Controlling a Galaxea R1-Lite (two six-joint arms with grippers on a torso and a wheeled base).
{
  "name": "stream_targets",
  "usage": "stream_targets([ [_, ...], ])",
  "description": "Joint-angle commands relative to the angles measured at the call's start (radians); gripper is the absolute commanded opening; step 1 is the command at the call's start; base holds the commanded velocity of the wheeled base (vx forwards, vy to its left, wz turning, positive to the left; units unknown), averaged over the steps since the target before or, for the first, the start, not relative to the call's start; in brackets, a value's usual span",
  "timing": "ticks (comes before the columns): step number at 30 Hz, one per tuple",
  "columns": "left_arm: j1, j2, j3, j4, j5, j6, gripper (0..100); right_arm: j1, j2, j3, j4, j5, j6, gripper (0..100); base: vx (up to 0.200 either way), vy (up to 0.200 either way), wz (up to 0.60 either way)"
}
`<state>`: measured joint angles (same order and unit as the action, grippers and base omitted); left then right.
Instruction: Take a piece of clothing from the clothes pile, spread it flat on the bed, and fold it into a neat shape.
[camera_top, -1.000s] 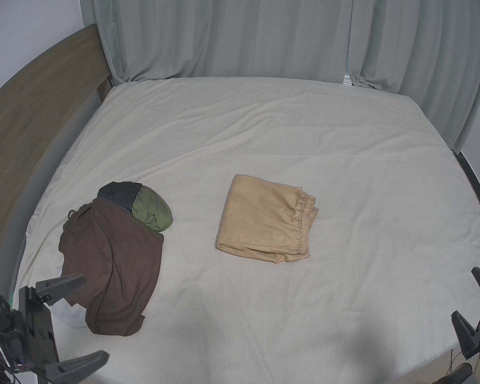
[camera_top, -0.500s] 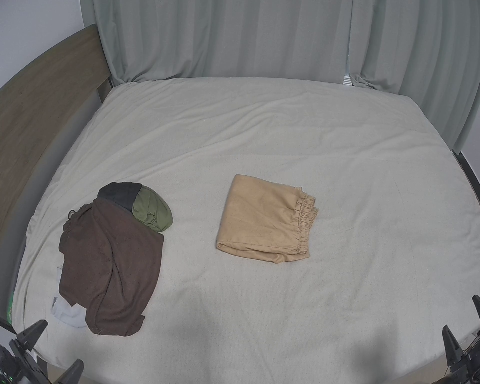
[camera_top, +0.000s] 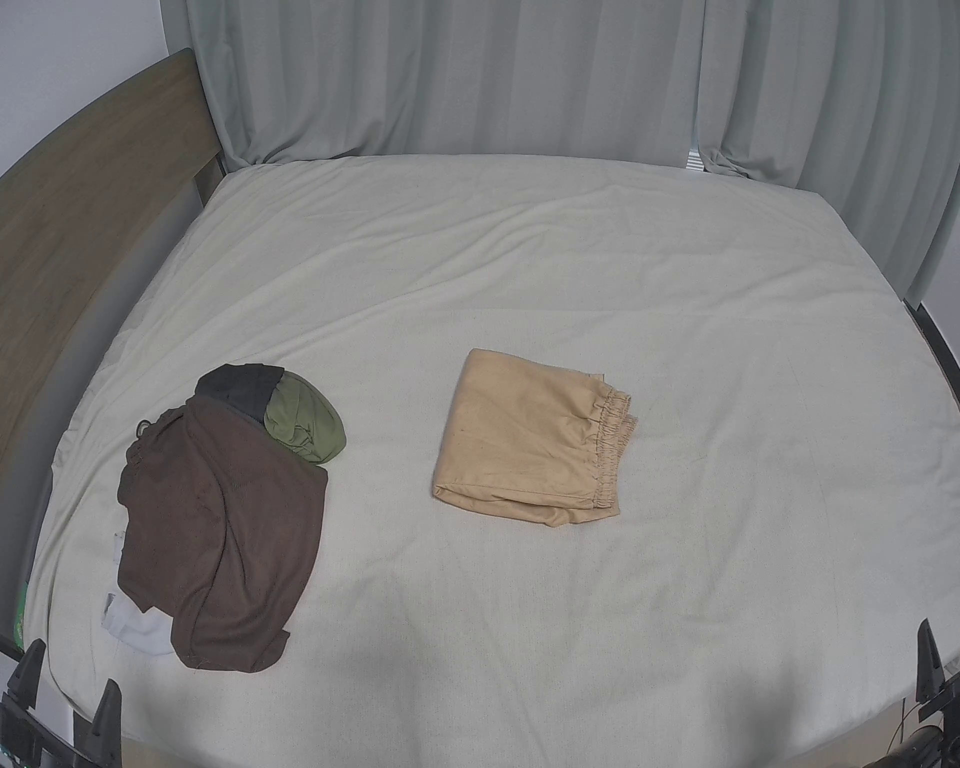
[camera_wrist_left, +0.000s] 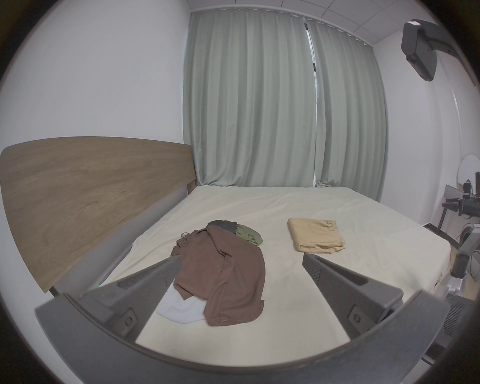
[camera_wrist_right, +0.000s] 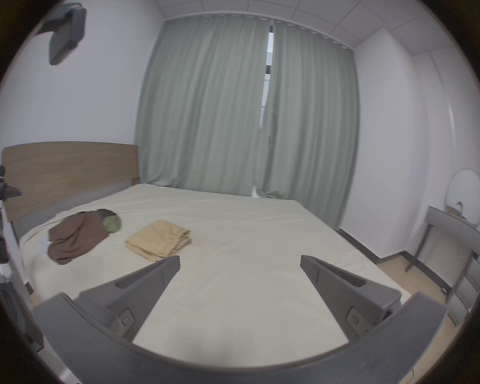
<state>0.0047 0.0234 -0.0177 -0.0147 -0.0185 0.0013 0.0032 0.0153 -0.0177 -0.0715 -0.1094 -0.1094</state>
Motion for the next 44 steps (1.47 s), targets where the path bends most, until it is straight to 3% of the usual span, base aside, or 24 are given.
stream_targets([
  [1,0.001,-0.017,0.018,0.013,0.014,0.009,100,0.003,-0.015,0.018,0.004,-0.058,0.036,100,0.0,0.0,0.0],
  [5,0.001,-0.017,0.018,0.012,0.011,0.013,100,0.003,-0.015,0.018,0.004,-0.066,0.146,100,0.0,0.0,0.0],
  [9,0.001,-0.019,0.018,0.012,0.011,0.013,100,0.001,-0.015,0.018,0.006,-0.052,0.185,100,0.0,0.0,0.0],
  [11,0.001,-0.019,0.018,0.012,0.011,0.014,100,-0.002,-0.015,0.018,0.002,0.037,0.163,100,0.0,0.0,0.0],
  [17,0.001,-0.019,0.018,0.01,0.011,0.014,100,-0.002,-0.015,0.018,0.004,0.085,0.094,100,0.0,0.0,0.0],
  [21,0.001,-0.019,0.018,0.01,0.009,0.014,100,0.001,-0.015,0.018,0.027,0.203,0.117,100,0.0,0.0,0.0],
  [23,0.001,-0.019,0.018,0.01,0.009,0.014,100,0.001,-0.015,0.018,0.029,0.206,0.114,100,0.0,0.0,0.0],
  [24,0.001,-0.019,0.018,0.01,0.009,0.014,100,0.0,-0.015,0.018,0.062,0.148,0.062,100,0.0,0.0,0.0],
  [27,0.0,-0.017,0.018,0.01,0.011,0.009,100,0.003,-0.015,0.018,0.071,0.076,0.151,100,0.0,0.0,0.0],
  [44,0.0,-0.019,0.018,0.012,0.014,-0.004,100,0.001,-0.015,0.018,0.073,0.099,0.12,100,0.0,0.0,0.0],
])
